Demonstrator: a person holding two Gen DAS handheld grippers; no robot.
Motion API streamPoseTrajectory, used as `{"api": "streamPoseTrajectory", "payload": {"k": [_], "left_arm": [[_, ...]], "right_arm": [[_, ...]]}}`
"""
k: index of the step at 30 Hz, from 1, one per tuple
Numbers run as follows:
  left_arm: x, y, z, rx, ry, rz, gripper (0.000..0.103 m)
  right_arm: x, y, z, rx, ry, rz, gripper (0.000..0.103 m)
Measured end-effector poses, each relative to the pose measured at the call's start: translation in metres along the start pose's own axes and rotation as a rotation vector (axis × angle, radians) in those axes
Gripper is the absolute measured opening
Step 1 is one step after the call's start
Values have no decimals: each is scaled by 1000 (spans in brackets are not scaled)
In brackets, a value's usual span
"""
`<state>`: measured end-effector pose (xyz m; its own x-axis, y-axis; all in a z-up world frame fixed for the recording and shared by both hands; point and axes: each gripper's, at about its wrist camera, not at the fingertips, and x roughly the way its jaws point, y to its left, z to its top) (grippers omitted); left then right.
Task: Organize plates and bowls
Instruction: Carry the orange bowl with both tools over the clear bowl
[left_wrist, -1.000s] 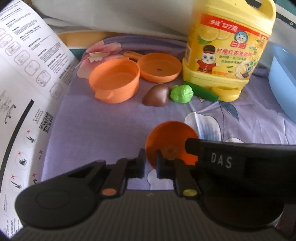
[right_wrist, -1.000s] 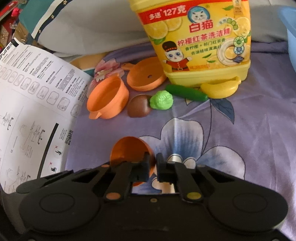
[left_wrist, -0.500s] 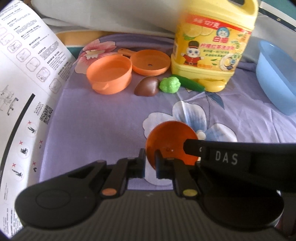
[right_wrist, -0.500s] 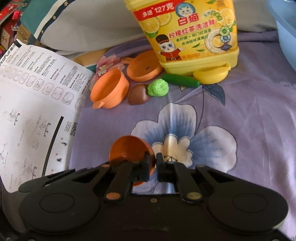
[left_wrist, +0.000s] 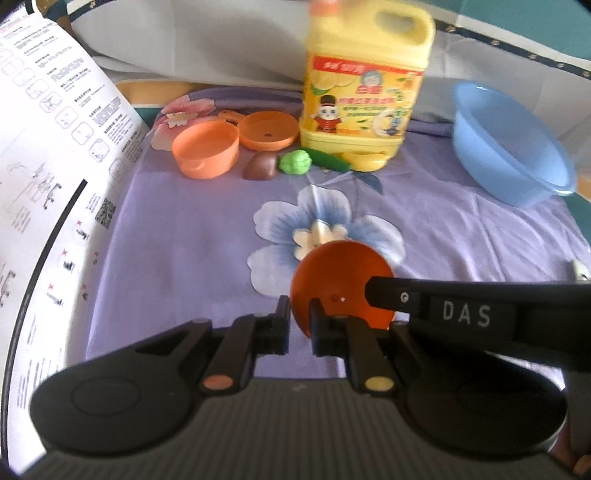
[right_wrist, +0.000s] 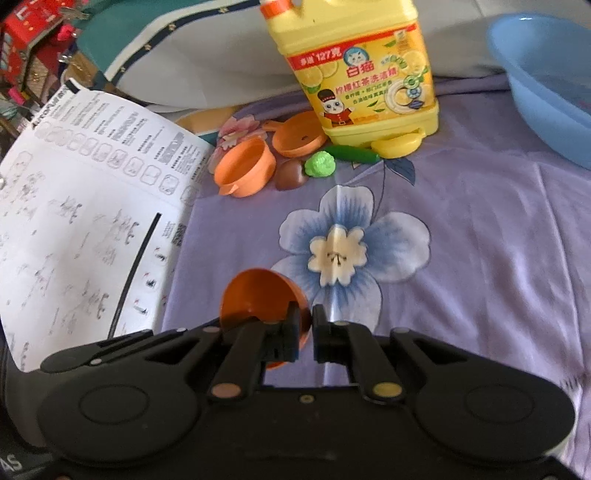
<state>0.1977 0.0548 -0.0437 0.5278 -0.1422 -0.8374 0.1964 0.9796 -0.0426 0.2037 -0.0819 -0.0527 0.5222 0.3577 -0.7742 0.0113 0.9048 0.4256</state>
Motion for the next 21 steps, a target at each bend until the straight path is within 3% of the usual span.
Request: {"api": "streamPoseTrajectory", "payload": {"k": [11, 21], "left_arm": [[-65, -33, -54, 21, -20, -66, 10], [-89, -74, -98, 55, 2, -117, 10]], "right_arm": [[-75, -16, -57, 18, -32, 8, 7], [-121, -46, -108, 44, -62, -15, 7]]}}
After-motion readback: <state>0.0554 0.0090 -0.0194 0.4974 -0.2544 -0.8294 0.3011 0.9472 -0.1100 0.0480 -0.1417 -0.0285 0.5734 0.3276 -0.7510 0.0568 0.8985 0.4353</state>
